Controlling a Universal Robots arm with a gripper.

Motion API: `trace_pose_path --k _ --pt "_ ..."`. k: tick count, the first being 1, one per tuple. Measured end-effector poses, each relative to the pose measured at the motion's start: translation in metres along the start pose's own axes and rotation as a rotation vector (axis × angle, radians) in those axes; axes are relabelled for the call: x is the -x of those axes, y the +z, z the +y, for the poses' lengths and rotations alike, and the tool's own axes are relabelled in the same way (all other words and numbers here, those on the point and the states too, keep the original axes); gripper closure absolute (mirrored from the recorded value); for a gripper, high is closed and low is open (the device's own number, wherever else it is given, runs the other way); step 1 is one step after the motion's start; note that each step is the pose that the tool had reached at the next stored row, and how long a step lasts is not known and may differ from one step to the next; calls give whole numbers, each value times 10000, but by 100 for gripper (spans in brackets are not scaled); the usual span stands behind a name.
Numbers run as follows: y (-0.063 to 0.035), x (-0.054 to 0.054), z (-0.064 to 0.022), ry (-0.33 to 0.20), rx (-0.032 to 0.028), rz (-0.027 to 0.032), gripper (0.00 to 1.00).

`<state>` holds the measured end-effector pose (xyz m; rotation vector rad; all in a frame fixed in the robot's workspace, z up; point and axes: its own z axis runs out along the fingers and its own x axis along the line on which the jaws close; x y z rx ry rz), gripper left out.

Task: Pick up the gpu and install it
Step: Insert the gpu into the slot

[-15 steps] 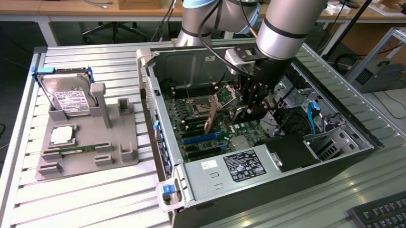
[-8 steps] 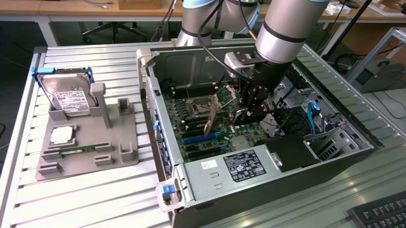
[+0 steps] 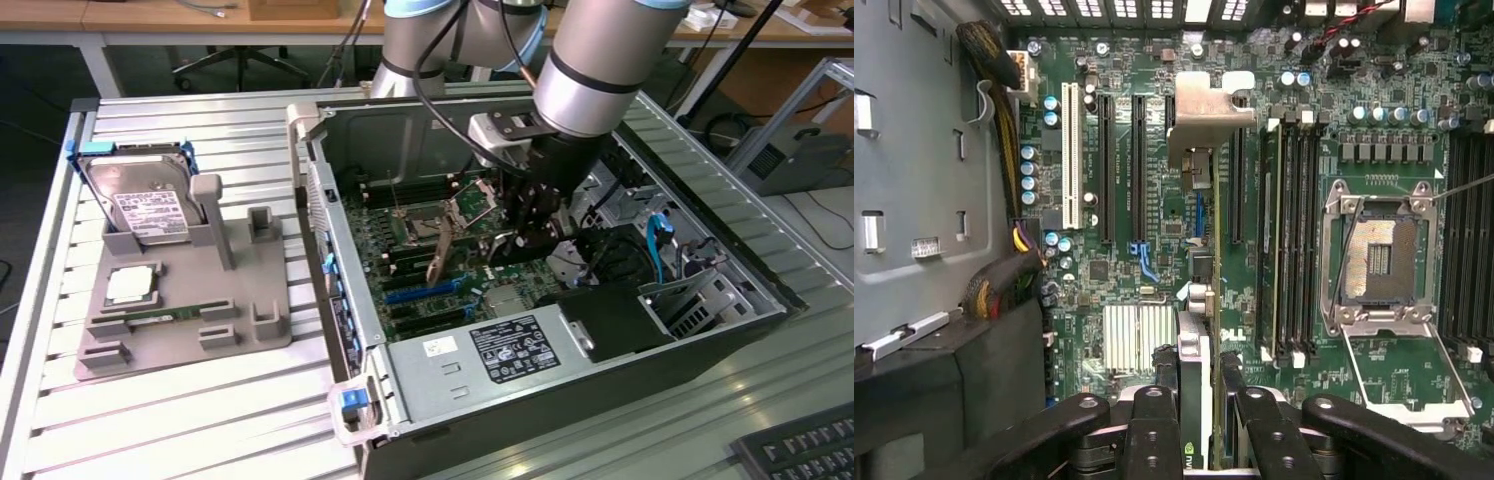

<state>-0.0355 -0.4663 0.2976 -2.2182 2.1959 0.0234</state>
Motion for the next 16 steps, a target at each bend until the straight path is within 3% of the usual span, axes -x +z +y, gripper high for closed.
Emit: trace_pose_path --k 16 --pt "12 21 112 0 1 2 73"
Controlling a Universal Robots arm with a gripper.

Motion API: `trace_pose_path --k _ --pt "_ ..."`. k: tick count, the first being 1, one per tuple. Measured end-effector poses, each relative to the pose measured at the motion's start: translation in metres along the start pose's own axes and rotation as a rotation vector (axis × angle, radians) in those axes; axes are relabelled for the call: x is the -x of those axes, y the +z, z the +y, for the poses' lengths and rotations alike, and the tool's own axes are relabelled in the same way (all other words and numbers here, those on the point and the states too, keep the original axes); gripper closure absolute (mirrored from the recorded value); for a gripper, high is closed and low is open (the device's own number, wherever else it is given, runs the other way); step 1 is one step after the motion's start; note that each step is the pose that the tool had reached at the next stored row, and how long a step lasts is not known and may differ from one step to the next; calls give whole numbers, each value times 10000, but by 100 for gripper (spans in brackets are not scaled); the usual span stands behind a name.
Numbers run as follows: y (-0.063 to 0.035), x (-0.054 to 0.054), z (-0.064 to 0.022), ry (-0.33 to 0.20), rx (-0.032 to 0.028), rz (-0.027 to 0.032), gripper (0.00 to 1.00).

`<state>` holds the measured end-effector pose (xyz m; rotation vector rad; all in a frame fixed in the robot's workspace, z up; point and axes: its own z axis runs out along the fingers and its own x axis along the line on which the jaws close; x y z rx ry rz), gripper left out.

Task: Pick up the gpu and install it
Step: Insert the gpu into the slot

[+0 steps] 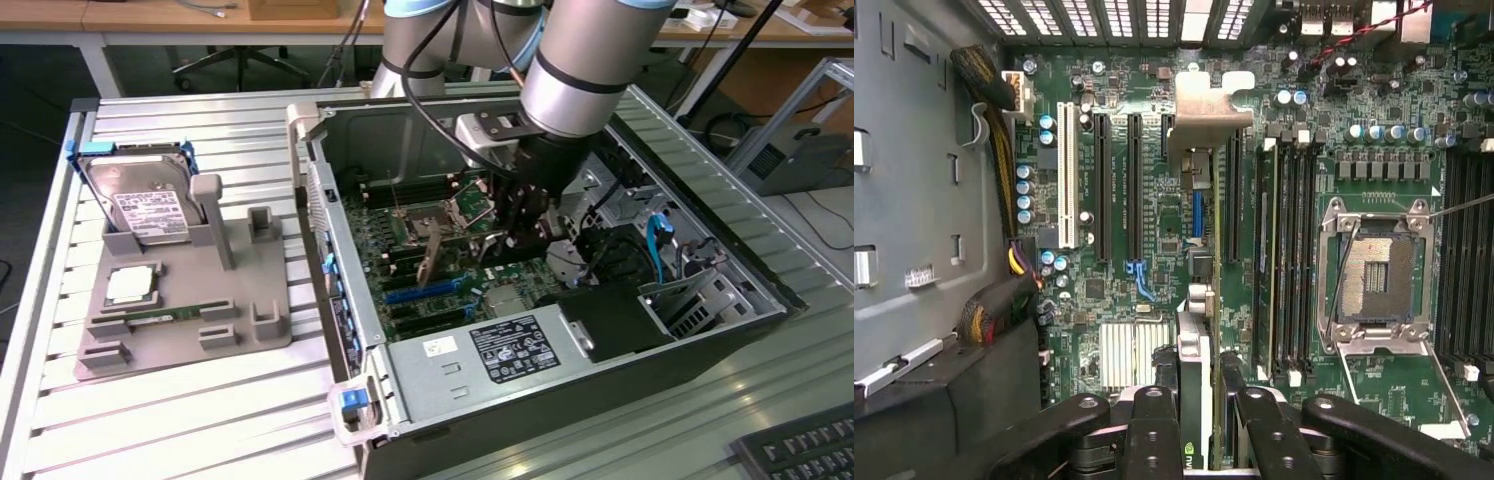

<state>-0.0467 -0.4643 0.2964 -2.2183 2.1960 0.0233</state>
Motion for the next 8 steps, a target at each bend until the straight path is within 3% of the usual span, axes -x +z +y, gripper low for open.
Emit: trace_pose_path --k 8 --pt "8 0 38 1 0 0 73"
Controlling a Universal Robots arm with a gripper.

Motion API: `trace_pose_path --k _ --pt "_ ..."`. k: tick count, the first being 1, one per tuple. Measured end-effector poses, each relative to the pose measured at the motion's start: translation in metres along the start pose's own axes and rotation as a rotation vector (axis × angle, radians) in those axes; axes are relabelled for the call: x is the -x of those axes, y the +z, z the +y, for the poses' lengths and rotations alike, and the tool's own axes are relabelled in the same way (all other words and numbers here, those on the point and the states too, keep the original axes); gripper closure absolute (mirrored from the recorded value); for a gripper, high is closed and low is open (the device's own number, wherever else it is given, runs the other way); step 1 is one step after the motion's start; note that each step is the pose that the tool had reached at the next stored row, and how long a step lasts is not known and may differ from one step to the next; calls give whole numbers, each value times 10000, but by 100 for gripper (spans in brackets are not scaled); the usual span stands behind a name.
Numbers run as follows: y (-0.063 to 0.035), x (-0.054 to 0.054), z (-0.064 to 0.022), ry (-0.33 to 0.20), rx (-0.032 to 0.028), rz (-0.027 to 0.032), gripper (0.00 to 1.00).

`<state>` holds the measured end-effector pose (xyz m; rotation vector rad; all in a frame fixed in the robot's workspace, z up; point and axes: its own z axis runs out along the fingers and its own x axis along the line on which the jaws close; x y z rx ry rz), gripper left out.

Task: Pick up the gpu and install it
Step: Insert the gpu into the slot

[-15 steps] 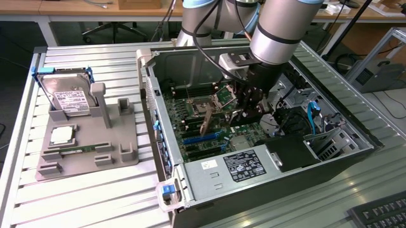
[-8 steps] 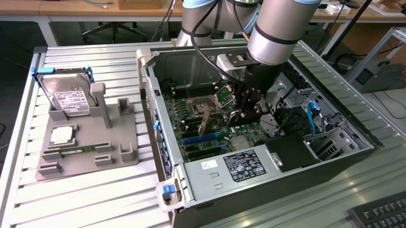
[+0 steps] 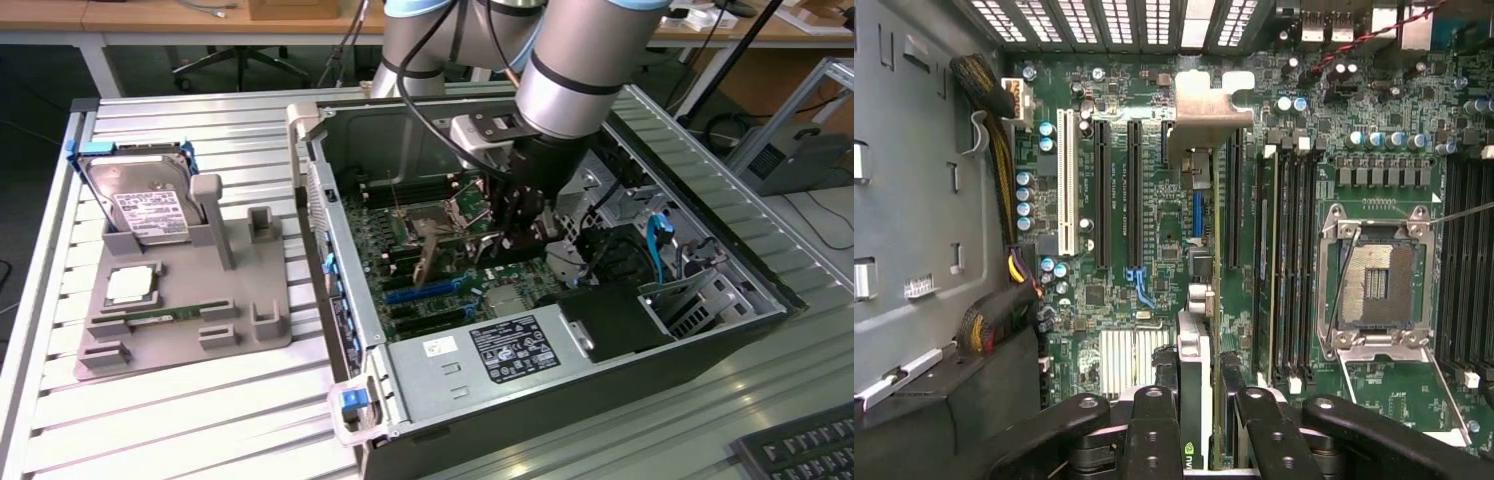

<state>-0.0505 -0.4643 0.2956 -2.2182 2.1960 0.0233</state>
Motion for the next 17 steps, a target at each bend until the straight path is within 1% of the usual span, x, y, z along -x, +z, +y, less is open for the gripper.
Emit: trace_pose_path --k 17 --pt "33 0 71 0 0 0 73"
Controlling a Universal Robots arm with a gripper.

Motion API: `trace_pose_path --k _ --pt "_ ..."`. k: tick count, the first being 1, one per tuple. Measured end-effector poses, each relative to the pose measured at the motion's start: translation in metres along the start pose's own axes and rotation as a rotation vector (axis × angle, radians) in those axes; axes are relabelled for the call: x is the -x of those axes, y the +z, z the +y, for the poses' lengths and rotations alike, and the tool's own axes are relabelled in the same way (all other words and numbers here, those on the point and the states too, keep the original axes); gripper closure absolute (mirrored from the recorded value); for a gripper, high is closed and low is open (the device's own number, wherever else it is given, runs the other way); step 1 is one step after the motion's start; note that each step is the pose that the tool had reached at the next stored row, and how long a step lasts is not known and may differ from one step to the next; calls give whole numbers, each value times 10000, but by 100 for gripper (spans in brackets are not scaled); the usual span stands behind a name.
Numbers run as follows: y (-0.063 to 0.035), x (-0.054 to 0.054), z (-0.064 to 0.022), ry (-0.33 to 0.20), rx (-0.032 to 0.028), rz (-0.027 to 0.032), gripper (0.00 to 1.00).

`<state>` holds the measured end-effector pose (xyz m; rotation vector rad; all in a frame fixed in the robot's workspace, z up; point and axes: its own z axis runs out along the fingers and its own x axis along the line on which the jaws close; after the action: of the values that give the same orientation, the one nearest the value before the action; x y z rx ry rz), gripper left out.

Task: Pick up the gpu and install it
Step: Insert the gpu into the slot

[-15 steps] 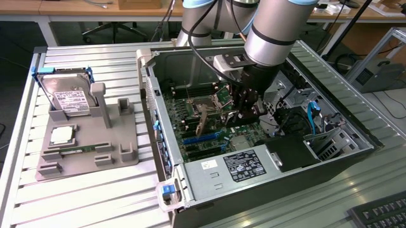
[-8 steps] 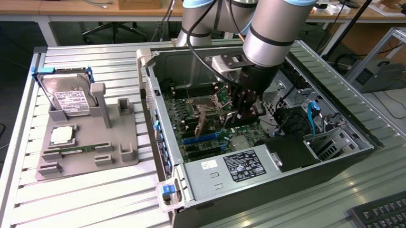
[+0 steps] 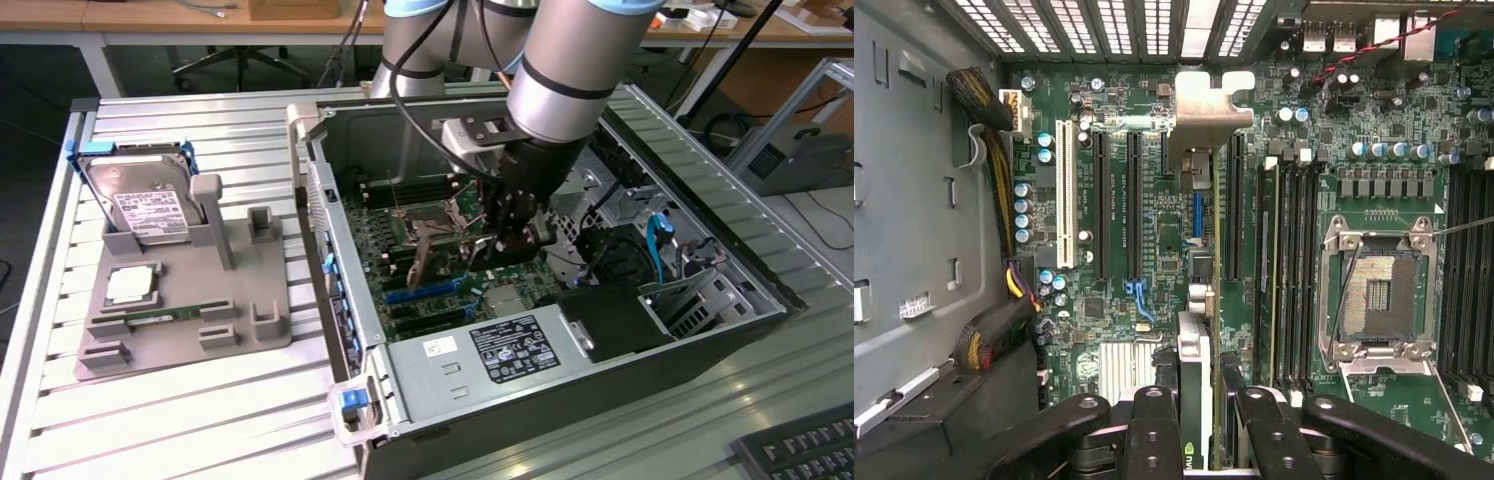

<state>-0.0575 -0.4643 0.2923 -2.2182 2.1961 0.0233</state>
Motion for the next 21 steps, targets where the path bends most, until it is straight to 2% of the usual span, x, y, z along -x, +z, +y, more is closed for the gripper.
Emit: trace_pose_path --k 21 --pt "35 0 62 -1 0 0 73"
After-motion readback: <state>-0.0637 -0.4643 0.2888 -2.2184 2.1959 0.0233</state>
